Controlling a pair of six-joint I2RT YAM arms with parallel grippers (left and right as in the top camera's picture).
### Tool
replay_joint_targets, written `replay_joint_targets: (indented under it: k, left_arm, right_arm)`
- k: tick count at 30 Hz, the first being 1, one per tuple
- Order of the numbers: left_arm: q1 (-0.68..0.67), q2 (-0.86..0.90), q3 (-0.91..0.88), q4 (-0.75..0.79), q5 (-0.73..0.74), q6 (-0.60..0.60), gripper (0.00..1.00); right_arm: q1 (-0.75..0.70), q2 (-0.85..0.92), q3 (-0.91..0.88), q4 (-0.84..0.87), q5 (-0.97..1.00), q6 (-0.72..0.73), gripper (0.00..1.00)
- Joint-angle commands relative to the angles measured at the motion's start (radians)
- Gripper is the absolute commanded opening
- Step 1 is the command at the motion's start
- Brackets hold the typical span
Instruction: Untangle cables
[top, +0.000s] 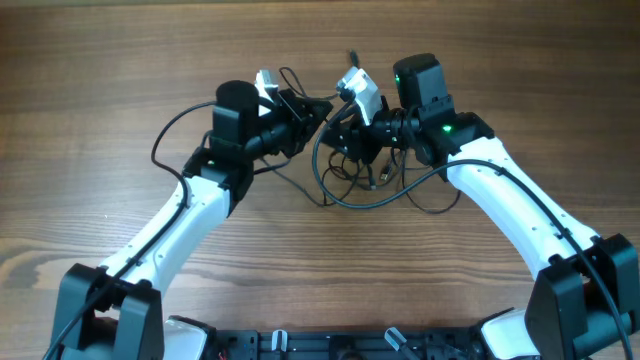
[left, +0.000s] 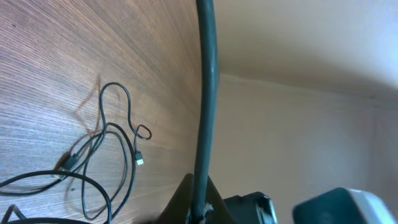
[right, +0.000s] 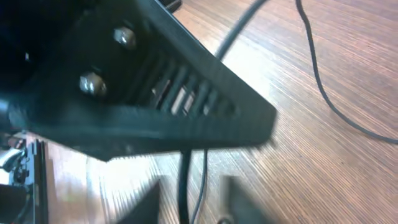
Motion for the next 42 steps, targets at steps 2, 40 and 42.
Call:
replay_joint_targets:
  k: [2,40,42]
  left_arm:
    - [0.072,-0.016,0.005,0.0,0.123,-0.013,0.04]
    - [-0.328,0.109,0.005,-0.402,-0.204,-0.288,0.67]
    - [-0.32,0.116,0.005,-0.46,-0.22,-0.288,0.76]
  right_arm:
    - [-0.005,-0.003,0.008,0.051,-0.006,0.16,0.04]
    - [-0.484,-0.195,0.144,0.825,-0.051,0.851,0.05]
    - [-0.553,-0.195,0.145,0.824,0.017,0.849,0.04]
